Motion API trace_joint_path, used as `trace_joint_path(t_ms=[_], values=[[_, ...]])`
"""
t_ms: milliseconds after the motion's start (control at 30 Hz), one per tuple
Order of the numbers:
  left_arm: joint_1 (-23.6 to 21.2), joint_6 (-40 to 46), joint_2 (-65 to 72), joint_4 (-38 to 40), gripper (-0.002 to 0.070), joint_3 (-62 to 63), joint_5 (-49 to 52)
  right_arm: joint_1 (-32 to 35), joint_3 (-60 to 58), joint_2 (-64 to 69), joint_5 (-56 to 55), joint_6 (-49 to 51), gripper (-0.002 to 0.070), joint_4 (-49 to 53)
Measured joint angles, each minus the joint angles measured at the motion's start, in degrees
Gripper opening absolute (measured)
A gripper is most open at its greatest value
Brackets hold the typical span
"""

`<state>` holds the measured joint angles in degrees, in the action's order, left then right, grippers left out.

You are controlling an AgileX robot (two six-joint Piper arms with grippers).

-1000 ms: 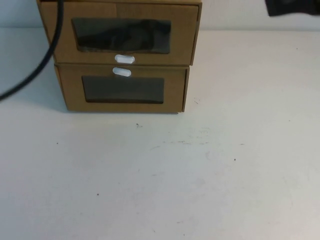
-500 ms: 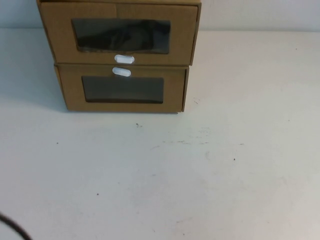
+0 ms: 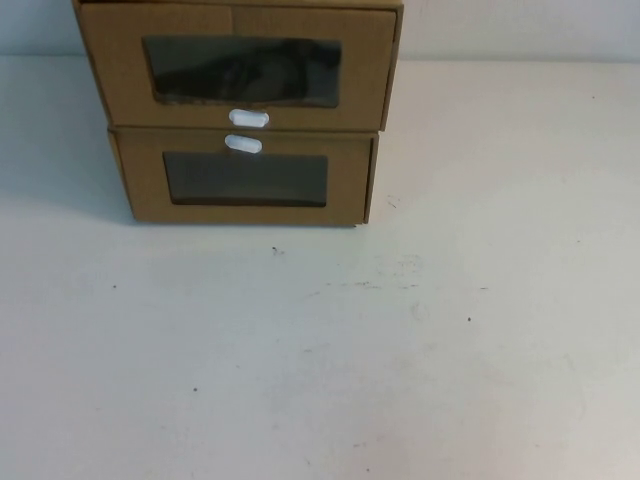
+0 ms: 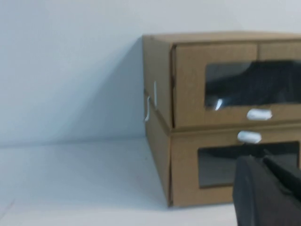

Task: Close the shoe box

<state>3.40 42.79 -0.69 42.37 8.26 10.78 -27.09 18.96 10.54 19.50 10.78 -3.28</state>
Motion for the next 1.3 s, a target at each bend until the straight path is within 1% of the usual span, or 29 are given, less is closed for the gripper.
trace_joint_path(t_ms=[200, 333, 500, 800, 967, 1000, 1067, 1167, 1300], values=[[0.0, -0.2, 0.5, 1.3, -0.0005, -7.2, -4.6, 0.0, -9.7, 0.5, -19.0, 0.0, -0.0013, -0.2], [0.0, -0.2, 0.8, 2.0, -0.0005, -9.7, -5.5, 0.0, -13.7, 1.2, -24.8, 0.0, -0.0013, -0.3], [0.0, -0.2, 1.0, 2.8, -0.0005, -9.7, -4.2, 0.0, -15.3, 1.2, -25.4, 0.0, -0.0013, -0.5], [0.0, -0.2, 1.0, 2.8, -0.0005, -9.7, -3.2, 0.0, -15.9, 1.2, -21.5, 0.0, -0.0013, -0.5], [0.0, -0.2, 1.0, 2.8, -0.0005, -9.7, -3.2, 0.0, -15.9, 1.2, -21.1, 0.0, -0.0013, -0.5], [0.0, -0.2, 1.0, 2.8, -0.0005, -9.7, -3.2, 0.1, -15.9, 1.2, -21.1, -0.3, -0.0013, -0.5], [0.0, -0.2, 1.0, 2.9, -0.0005, -9.7, -3.2, 0.6, -15.9, 0.9, -19.5, -4.1, -0.0013, -0.5], [0.0, -0.2, 1.1, 2.9, -0.0005, -9.7, -3.2, 3.9, -16.3, -1.3, -17.1, -8.0, -0.0013, -0.5], [0.0, -0.2, 1.1, 2.9, -0.0005, -9.7, -3.1, 14.3, -18.9, -5.0, -15.8, -9.4, -0.0013, -0.6]])
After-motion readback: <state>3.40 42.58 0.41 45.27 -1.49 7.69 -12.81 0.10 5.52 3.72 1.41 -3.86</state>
